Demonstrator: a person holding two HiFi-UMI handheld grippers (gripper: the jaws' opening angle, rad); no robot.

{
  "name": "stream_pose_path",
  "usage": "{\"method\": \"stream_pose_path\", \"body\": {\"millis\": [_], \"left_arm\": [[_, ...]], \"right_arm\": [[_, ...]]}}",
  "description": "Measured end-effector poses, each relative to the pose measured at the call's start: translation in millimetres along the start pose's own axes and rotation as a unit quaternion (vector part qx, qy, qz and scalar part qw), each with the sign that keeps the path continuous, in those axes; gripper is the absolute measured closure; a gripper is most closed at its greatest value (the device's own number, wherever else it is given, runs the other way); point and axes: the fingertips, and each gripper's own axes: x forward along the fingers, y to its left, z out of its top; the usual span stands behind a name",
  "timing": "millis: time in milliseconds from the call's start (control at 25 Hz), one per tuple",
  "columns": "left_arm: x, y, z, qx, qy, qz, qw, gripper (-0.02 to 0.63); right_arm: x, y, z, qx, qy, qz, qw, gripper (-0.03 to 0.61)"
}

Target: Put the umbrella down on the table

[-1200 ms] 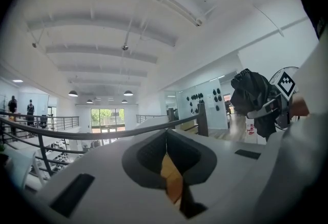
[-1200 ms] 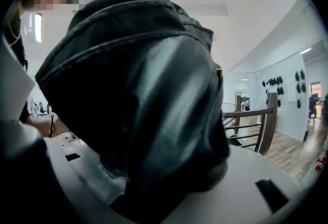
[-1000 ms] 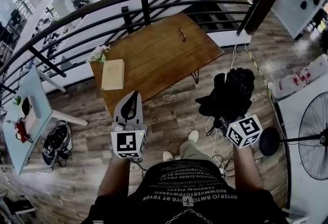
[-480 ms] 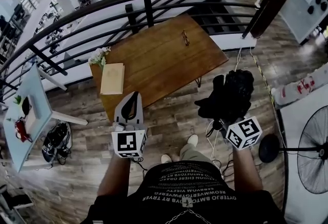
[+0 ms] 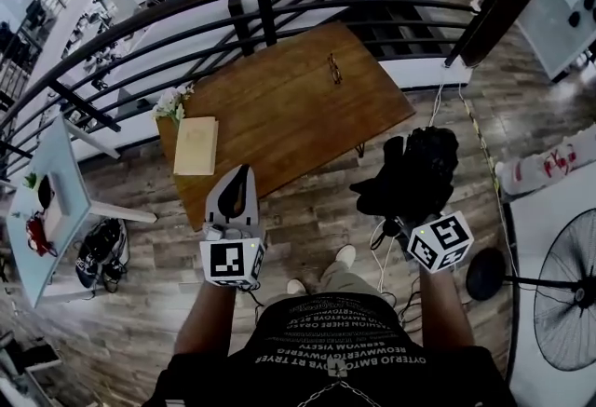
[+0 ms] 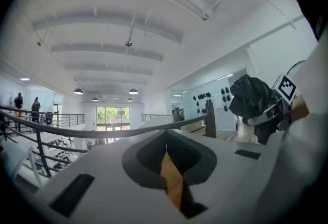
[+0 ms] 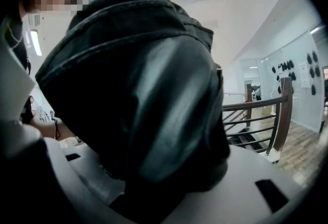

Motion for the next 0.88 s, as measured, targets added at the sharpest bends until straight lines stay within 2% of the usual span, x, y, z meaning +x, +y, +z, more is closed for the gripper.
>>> {"method": "stream_pose_path", "body": {"millis": [120, 320, 640, 880], "left_arm": [[12, -12, 2, 0.002, -0.003, -0.007, 1.0000, 0.584], [34, -24, 9, 0.016, 0.003, 0.007, 0.9998, 0.584], [71, -53, 22, 0.006, -0.008, 0.018, 0.9998, 0.584], [89, -78, 28, 0.007, -0.010, 0.019, 0.9998, 0.584]], "right_arm": [[2, -15, 1, 0.001, 0.000, 0.006, 1.000, 0.336], [6, -42, 5, 0.004, -0.002, 0.019, 1.000, 0.336], [5, -82, 21, -0.020, -0.007, 0.045, 0.999, 0.336], [-1, -110, 22, -0.015, -0.006, 0.052, 0.999, 0.336]]}}
